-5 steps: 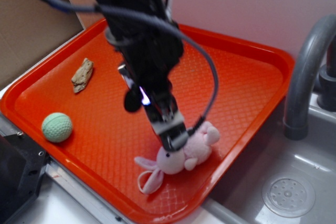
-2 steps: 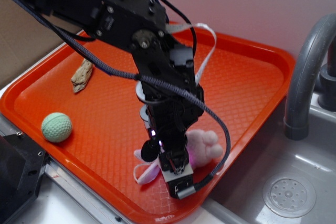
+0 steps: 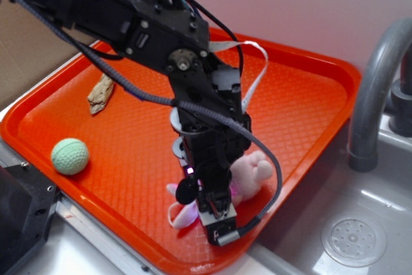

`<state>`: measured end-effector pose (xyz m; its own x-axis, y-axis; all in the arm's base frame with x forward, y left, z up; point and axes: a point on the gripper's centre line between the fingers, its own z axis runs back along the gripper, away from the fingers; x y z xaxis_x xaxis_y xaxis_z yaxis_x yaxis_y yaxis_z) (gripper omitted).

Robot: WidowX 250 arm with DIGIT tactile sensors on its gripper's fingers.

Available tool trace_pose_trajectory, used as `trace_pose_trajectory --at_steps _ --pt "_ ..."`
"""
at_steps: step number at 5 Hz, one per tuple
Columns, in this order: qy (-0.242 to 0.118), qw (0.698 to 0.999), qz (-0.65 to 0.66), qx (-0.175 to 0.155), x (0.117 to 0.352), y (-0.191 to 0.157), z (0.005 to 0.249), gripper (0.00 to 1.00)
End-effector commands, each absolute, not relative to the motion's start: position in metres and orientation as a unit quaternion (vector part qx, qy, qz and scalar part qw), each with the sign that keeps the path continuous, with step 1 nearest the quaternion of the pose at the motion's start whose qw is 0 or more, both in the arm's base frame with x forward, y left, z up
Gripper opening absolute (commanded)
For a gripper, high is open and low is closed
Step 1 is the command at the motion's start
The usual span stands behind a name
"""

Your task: Grab the pink bunny.

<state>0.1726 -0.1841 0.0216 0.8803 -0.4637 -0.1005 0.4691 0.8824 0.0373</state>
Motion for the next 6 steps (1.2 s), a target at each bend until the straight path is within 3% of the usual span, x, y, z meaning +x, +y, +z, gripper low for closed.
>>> trace_pose_trajectory --at_steps 1,2,3,4,6 --pt "0.028 0.973 -0.222 0.048 0.172 -0.178 0.033 0.0" --pt "0.039 0.984 -0.17 0.041 0.195 -0.148 0.077 0.0" --pt "0.028 0.994 -0.109 0.012 0.211 -0.116 0.116 0.0" --pt "-0.001 0.999 -0.052 0.001 0.225 -0.086 0.149 0.0" --pt "-0.075 0.996 0.038 -0.027 0.221 -0.053 0.213 0.0"
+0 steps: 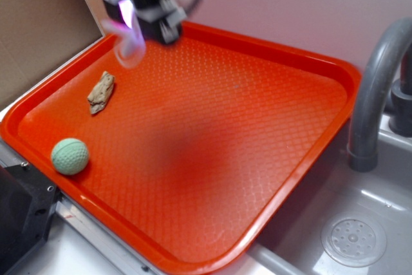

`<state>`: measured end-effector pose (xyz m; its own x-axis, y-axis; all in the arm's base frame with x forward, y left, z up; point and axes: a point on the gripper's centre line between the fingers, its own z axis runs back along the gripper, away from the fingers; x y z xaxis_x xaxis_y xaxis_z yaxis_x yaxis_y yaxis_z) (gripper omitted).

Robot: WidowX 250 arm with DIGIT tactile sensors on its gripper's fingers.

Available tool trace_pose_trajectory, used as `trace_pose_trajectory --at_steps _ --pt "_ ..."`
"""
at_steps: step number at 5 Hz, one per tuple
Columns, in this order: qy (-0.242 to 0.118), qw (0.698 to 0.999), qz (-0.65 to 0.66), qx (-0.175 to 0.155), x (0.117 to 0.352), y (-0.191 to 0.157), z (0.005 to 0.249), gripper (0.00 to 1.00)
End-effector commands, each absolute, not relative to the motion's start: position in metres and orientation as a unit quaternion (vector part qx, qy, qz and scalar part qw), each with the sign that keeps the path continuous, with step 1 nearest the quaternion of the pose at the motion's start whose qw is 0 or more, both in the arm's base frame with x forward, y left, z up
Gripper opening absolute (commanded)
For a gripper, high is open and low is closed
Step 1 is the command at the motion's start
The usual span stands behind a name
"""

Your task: Grab the pink bunny.

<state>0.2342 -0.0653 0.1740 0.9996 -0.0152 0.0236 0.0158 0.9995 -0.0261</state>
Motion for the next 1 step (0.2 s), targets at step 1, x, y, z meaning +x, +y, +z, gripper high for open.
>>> trace_pose_trajectory --at_steps 1 --pt "-0.07 0.996 0.041 -0.03 0.2233 -0.0538 0.2133 0.0"
